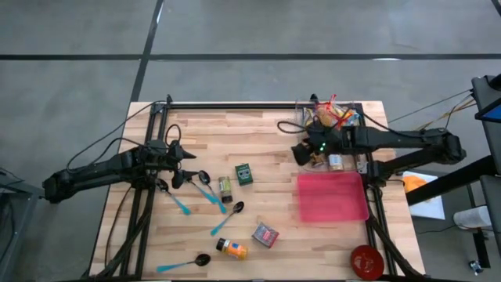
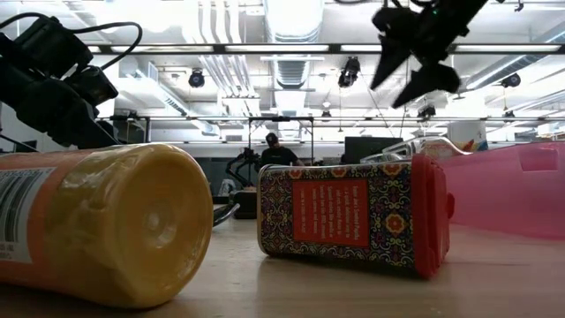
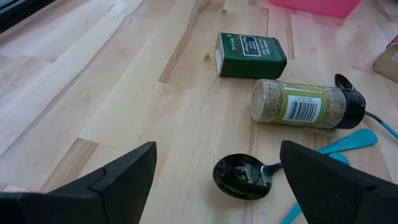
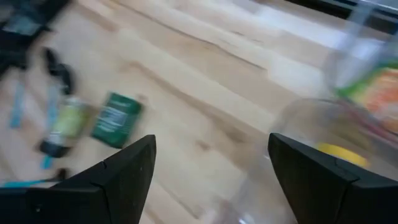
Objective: Pick & Place Food Item
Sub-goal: Put the black and green seasoning can into the bottom transparent bin
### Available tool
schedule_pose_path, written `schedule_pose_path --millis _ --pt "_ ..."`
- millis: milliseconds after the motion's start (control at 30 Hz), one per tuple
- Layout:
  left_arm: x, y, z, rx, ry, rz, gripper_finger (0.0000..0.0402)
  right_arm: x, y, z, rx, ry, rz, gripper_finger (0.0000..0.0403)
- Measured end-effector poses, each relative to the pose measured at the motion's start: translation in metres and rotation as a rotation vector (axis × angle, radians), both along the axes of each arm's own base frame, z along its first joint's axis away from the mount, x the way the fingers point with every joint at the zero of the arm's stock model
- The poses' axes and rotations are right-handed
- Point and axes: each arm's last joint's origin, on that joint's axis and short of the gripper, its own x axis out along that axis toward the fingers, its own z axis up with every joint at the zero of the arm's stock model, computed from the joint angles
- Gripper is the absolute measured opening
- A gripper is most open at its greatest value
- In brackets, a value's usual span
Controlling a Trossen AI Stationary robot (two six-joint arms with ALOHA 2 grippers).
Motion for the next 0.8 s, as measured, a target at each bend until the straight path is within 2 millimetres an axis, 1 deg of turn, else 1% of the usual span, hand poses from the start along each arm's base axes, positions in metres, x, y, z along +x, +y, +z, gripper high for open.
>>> schedule_pose_path --millis 100,267,667,800 --pt "0.0 0.0 0.0 0.0 0.0 0.0 0.0345 0.017 0.009 -0.006 -0.003 -0.037 0.046 0.0306" --pt "0.0 0.0 0.0 0.0 0.0 0.0 0.0345 0.053 0.019 -0.024 -0.025 -0.078 0.11 0.0306" --pt "0.0 0.0 0.0 0.0 0.0 0.0 0.0345 0.132 0.018 -0.075 -0.009 -0.029 0.095 0.0306" --pt "0.0 0.0 0.0 0.0 0.0 0.0 0.0345 0.16 0.019 -0.088 -0.015 -0.009 0.099 0.0306"
